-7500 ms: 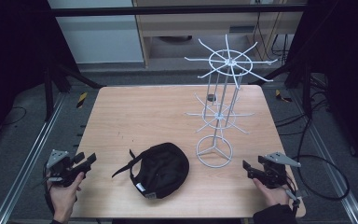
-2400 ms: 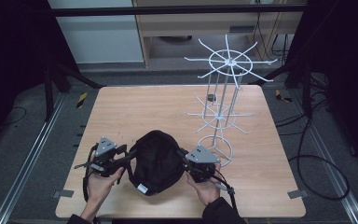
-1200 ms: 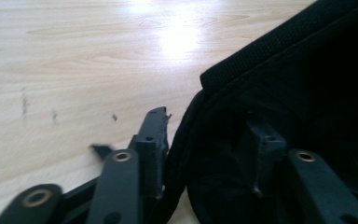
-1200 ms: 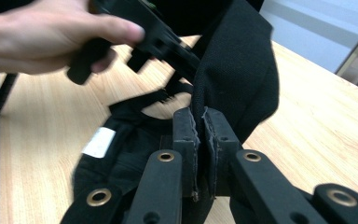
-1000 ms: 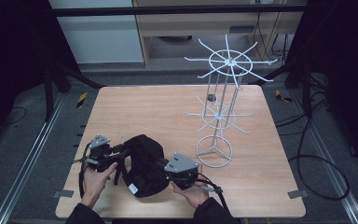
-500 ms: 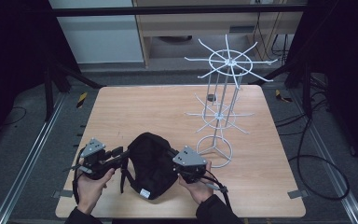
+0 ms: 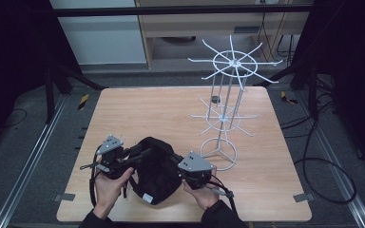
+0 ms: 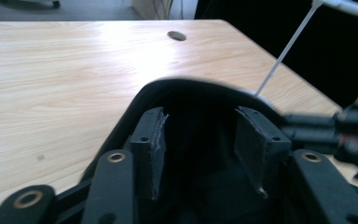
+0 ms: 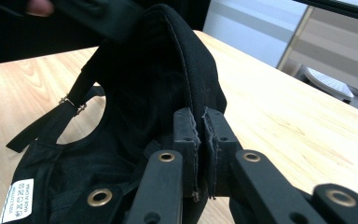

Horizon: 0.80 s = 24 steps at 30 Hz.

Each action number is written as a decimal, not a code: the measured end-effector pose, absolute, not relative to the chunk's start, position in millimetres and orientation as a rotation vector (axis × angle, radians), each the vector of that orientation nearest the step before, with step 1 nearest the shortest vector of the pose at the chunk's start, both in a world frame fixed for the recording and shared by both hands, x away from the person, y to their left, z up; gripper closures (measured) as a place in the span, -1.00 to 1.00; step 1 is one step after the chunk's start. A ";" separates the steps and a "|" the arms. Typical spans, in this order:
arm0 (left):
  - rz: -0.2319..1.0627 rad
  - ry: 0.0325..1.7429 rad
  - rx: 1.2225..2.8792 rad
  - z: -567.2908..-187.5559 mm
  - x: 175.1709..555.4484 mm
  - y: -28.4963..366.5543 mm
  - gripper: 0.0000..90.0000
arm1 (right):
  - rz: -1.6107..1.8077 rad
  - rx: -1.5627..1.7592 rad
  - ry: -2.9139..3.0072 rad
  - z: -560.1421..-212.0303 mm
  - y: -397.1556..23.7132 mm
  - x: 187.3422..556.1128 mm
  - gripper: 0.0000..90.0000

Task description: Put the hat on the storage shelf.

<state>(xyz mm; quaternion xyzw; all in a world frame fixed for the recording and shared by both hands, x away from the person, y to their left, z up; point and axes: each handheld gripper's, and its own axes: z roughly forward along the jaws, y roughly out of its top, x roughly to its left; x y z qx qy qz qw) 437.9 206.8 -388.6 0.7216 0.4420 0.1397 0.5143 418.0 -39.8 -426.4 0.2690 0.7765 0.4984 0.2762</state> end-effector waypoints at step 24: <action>0.345 1.127 1.711 -390.0 452.5 180.1 0.01 | 1.426 0.598 2.179 -430.8 -28.4 409.0 0.89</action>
